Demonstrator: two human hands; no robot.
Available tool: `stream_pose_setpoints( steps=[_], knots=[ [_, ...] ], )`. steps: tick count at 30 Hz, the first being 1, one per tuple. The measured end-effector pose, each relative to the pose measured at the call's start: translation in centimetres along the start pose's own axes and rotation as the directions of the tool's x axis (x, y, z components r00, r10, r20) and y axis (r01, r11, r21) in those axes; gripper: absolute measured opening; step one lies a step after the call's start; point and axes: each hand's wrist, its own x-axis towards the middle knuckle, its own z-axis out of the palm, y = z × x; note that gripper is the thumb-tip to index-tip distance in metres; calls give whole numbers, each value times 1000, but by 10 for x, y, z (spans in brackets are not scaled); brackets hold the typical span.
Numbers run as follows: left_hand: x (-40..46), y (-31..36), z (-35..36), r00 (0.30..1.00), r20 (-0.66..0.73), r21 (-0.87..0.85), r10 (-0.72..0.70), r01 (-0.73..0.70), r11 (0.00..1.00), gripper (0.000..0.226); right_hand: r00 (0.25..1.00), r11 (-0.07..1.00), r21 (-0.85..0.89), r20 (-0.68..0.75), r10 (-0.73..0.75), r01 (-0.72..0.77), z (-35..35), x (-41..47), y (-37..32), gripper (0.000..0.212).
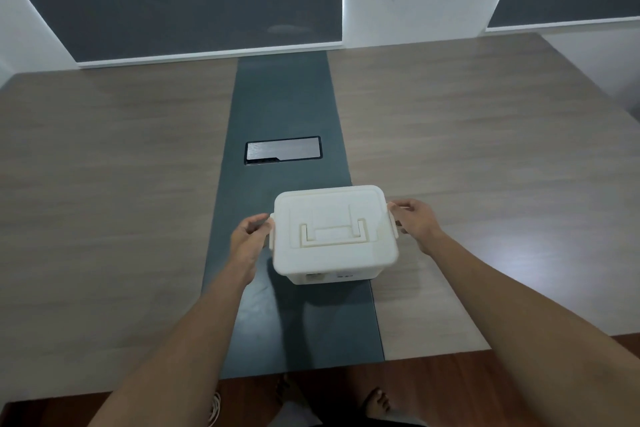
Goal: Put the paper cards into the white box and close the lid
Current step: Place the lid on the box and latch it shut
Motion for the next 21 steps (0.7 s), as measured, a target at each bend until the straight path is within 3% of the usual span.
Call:
stream_pose_setpoints(
  steps=[3,8,14,21],
  knots=[
    [10,8,-2,999,-6,88,-49,49,995,28,1000,1000,14,12,22,-22,-7,2,0,24],
    [10,1,-1,951,104,218,-292,264,939,56,945,971,13,235,227,-237,-6,1,11,62],
    [-4,0,4,910,205,122,-360,342,932,57,933,966,45,273,233,-255,-1,-2,10,68],
    [1,3,6,929,167,59,-330,324,944,47,950,964,87,214,227,-250,2,6,3,61]
  ],
)
